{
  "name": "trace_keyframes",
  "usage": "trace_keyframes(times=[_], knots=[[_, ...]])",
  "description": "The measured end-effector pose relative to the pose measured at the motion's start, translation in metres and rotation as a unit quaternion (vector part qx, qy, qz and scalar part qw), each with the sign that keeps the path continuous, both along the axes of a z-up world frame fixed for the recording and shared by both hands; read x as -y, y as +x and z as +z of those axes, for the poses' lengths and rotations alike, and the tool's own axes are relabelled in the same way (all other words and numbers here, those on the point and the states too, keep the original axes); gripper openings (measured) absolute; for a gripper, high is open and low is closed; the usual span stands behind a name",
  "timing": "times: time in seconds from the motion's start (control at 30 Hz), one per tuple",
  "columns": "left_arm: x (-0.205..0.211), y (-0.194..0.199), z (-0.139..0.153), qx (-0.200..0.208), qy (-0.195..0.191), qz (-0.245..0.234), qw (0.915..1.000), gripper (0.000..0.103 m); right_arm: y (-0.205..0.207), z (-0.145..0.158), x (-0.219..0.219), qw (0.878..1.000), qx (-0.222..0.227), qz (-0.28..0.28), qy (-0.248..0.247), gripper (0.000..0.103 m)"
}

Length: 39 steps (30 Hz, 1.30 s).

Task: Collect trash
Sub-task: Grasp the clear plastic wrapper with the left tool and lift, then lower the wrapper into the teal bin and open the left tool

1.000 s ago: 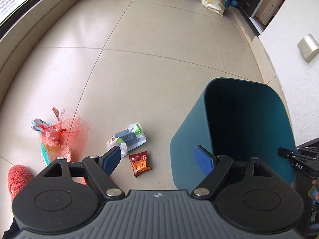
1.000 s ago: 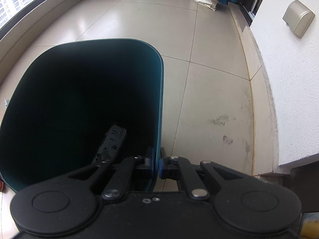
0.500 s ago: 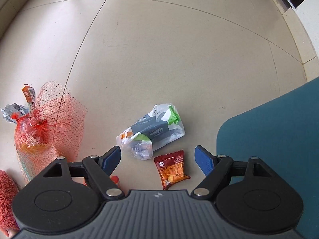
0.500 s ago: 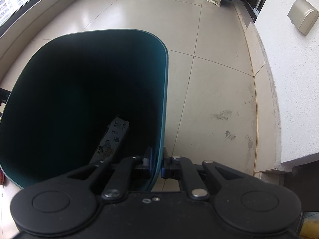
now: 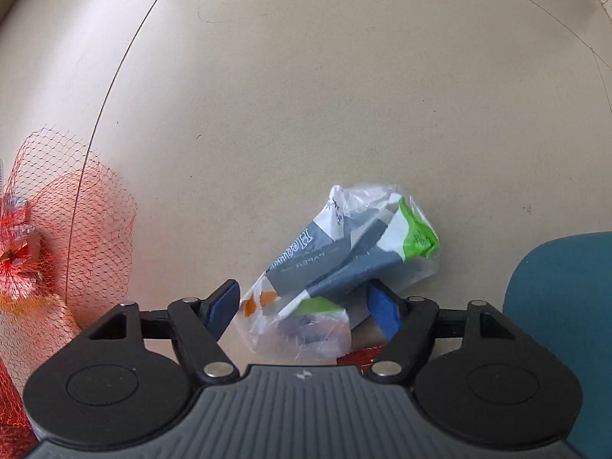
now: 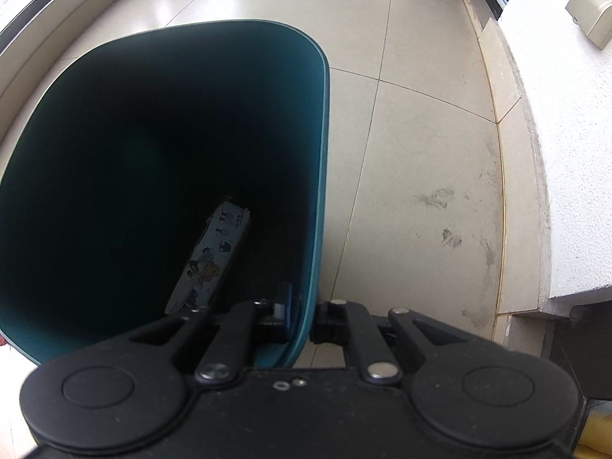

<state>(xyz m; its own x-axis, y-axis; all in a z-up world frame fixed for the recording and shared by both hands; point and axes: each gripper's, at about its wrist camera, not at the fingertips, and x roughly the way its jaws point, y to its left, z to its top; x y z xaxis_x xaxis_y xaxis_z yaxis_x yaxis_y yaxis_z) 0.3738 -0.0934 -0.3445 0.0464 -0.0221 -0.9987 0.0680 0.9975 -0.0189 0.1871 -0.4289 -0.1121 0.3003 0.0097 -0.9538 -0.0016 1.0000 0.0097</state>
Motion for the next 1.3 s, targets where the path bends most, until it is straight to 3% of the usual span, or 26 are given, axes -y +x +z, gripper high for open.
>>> trace_keyframes(times=[0.1,0.13,0.17,0.23,0.37,0.53,0.77,0.9,1.07,1.2,1.3], knots=[[0.000,-0.003,0.004,0.010,0.001,0.010,0.9999,0.037,0.000,-0.003,-0.002,1.000,0.002,-0.001,-0.001,0.009],[-0.001,-0.005,0.008,0.013,-0.003,0.017,0.9998,0.022,0.000,-0.003,-0.003,1.000,0.002,0.000,-0.001,0.009],[-0.002,-0.007,0.011,0.016,-0.007,0.026,0.9995,0.015,-0.001,-0.004,-0.004,1.000,0.003,-0.001,-0.001,0.009],[-0.003,-0.010,0.017,0.021,-0.008,0.035,0.9991,0.009,-0.003,-0.004,-0.004,1.000,0.005,-0.001,-0.002,0.009],[-0.004,-0.022,0.039,0.044,-0.004,0.037,0.9984,0.008,-0.007,-0.002,-0.004,1.000,0.009,0.001,-0.005,0.008],[-0.019,-0.036,0.083,0.050,-0.027,0.053,0.9970,0.008,-0.010,-0.003,-0.008,1.000,0.014,0.004,-0.009,0.007],[-0.022,-0.068,0.189,0.096,-0.054,0.045,0.9929,0.008,-0.014,-0.005,-0.010,1.000,0.019,0.001,-0.011,0.007],[-0.006,-0.098,0.259,0.131,-0.079,0.020,0.9880,0.008,-0.017,-0.005,-0.012,1.000,0.016,0.005,-0.011,0.007],[0.027,-0.128,0.319,0.164,-0.117,-0.021,0.9792,0.008,-0.014,-0.005,-0.012,1.000,0.014,0.010,-0.011,0.008],[0.070,-0.146,0.341,0.179,-0.134,-0.068,0.9723,0.008,-0.012,-0.005,-0.010,1.000,0.014,0.007,-0.010,0.008],[0.099,-0.151,0.331,0.172,-0.138,-0.086,0.9717,0.008,-0.011,-0.004,-0.008,1.000,0.015,0.008,-0.010,0.008]])
